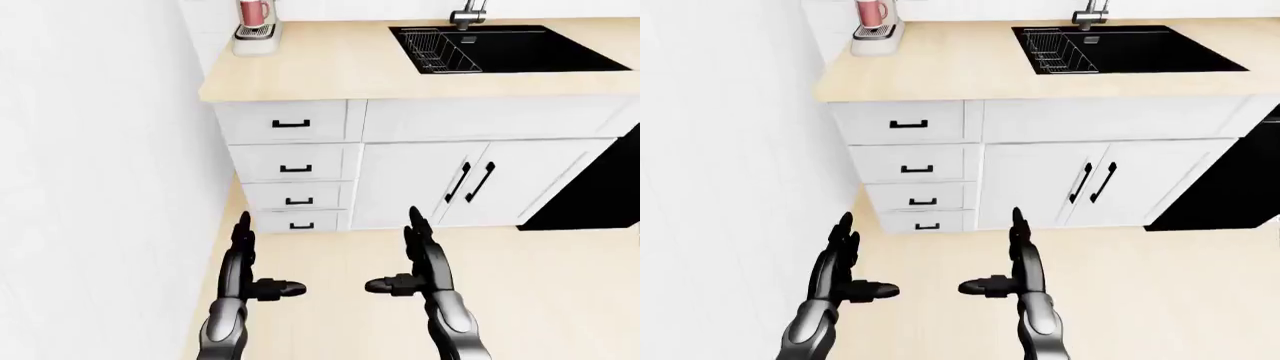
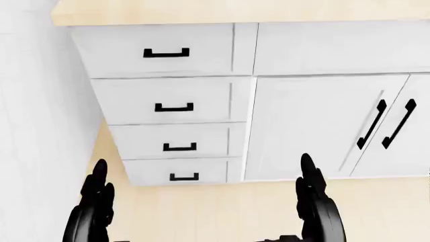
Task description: Press the button on the coffee machine to serve coffee.
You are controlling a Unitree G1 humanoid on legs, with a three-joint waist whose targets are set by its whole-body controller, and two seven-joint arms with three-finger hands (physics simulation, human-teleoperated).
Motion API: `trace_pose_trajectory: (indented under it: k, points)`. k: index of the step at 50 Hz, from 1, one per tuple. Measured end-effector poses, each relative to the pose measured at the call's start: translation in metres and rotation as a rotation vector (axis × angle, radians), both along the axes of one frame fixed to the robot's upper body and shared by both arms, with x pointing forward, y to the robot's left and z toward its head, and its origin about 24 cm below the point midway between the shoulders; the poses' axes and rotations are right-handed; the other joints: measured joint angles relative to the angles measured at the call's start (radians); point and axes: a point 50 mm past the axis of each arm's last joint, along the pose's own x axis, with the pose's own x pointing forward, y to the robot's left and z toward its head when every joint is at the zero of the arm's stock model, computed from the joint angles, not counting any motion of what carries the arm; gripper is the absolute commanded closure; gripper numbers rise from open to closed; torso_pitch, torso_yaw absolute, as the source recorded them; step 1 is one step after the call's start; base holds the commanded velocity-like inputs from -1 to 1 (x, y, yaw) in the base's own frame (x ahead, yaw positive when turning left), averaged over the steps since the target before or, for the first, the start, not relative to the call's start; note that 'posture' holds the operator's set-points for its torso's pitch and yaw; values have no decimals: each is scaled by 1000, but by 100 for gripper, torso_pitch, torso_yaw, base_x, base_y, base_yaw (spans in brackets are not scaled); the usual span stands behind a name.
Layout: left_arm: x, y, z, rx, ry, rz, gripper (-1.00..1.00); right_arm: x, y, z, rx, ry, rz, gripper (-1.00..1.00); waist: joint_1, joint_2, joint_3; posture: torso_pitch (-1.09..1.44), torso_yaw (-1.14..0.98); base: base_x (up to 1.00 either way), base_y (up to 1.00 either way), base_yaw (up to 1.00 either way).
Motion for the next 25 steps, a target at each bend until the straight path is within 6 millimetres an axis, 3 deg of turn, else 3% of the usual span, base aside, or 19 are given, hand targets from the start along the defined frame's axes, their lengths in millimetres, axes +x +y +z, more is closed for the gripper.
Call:
trace_pose_trajectory:
  k: [1, 3, 5, 7, 17, 21, 25]
  points:
    - [1, 1, 4, -2, -19, 0, -100, 1, 0, 4, -3, -19, 3, -100, -1, -4, -10, 0, 0, 0, 0, 0]
    - [6, 0, 21, -4, -106, -2, -100, 7, -2, 18, -12, -101, 3, -100, 6, -3, -60, 0, 0, 0, 0, 0]
    - [7, -1, 25, -7, -136, -2, -100, 7, -2, 21, -12, -124, 1, -100, 8, -10, -41, 0, 0, 0, 0, 0]
    - [4, -1, 19, -12, -110, -2, -100, 4, -1, 16, -14, -102, 4, -100, 7, -9, -53, 0, 0, 0, 0, 0]
    - [5, 0, 14, -20, -81, -2, -100, 5, -4, 10, -25, -69, -9, -100, 7, -5, -64, 0, 0, 0, 0, 0]
    - [11, 0, 20, -30, -85, -3, -100, 13, -3, 24, -29, -90, -7, -100, 8, -4, -66, 0, 0, 0, 0, 0]
    - [25, 3, 41, -37, -118, 4, -100, 24, -9, 46, -35, -139, -19, -100, 11, -7, -72, 0, 0, 0, 0, 0]
